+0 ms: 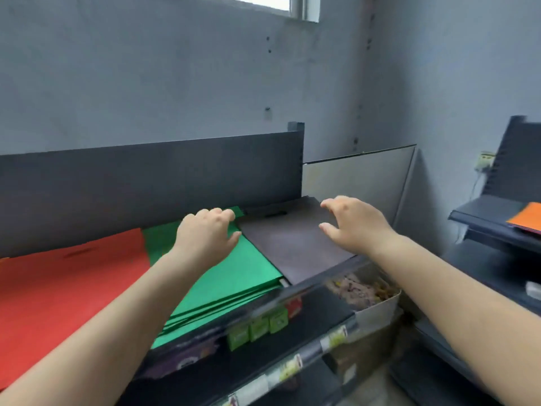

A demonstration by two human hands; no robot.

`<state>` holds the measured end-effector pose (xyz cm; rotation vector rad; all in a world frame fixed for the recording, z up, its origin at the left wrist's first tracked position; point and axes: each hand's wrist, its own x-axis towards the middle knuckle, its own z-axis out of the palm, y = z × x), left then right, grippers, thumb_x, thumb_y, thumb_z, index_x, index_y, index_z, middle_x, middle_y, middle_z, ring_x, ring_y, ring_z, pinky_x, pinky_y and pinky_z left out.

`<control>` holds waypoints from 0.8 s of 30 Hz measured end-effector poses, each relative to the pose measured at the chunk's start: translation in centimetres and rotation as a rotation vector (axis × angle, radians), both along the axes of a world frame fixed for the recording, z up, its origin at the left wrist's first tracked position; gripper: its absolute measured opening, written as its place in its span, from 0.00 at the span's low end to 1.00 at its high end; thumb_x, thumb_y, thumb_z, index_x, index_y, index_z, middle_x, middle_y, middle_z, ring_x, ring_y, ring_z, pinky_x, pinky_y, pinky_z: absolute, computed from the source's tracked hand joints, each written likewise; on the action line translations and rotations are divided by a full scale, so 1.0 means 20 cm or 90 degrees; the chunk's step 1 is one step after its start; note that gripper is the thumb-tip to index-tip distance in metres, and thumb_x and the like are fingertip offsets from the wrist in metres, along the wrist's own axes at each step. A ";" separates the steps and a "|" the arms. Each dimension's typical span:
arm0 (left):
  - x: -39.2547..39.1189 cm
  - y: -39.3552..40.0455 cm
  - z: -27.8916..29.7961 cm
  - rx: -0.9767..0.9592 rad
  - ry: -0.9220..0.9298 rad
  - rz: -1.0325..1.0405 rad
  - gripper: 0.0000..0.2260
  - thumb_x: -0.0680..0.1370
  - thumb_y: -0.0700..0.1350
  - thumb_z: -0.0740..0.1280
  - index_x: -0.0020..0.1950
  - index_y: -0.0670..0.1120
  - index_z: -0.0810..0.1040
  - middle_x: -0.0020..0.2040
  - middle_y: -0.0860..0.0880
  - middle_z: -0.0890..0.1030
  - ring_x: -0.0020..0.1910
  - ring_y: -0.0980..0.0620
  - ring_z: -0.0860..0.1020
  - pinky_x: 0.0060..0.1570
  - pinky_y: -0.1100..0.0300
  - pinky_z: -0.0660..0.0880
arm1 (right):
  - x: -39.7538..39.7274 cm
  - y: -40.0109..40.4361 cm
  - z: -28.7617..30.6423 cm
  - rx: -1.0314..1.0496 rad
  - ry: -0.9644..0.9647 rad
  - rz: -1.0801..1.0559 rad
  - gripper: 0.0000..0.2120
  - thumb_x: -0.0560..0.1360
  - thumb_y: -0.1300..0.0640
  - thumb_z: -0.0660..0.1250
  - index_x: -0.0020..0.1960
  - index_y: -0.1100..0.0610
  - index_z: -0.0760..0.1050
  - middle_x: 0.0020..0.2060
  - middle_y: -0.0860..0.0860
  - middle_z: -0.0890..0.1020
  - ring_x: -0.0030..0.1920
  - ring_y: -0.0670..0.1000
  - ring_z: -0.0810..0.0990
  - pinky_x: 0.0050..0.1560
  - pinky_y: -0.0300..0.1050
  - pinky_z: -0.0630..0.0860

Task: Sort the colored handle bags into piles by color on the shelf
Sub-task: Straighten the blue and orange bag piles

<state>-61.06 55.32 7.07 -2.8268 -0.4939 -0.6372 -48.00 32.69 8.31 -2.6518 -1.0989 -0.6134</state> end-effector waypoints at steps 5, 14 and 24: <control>0.44 -0.44 0.02 -0.002 -0.030 -0.088 0.18 0.79 0.57 0.59 0.65 0.50 0.71 0.59 0.50 0.76 0.60 0.47 0.74 0.52 0.55 0.68 | 0.25 -0.57 0.07 -0.042 -0.069 -0.115 0.21 0.78 0.45 0.60 0.68 0.54 0.68 0.60 0.52 0.75 0.62 0.55 0.72 0.56 0.48 0.71; 1.09 -1.24 -0.02 -0.046 -0.037 -0.273 0.19 0.79 0.57 0.59 0.67 0.51 0.70 0.63 0.51 0.75 0.63 0.49 0.71 0.58 0.56 0.65 | 0.60 -1.45 0.05 -0.117 -0.042 -0.315 0.19 0.78 0.44 0.59 0.64 0.54 0.71 0.60 0.51 0.75 0.62 0.55 0.71 0.59 0.48 0.68; 1.71 -1.98 -0.08 -0.061 0.015 -0.423 0.17 0.79 0.56 0.59 0.64 0.50 0.72 0.60 0.50 0.76 0.61 0.47 0.72 0.56 0.54 0.67 | 0.88 -2.11 -0.05 -0.107 0.022 -0.495 0.21 0.78 0.44 0.60 0.67 0.52 0.69 0.64 0.50 0.73 0.65 0.54 0.69 0.63 0.49 0.66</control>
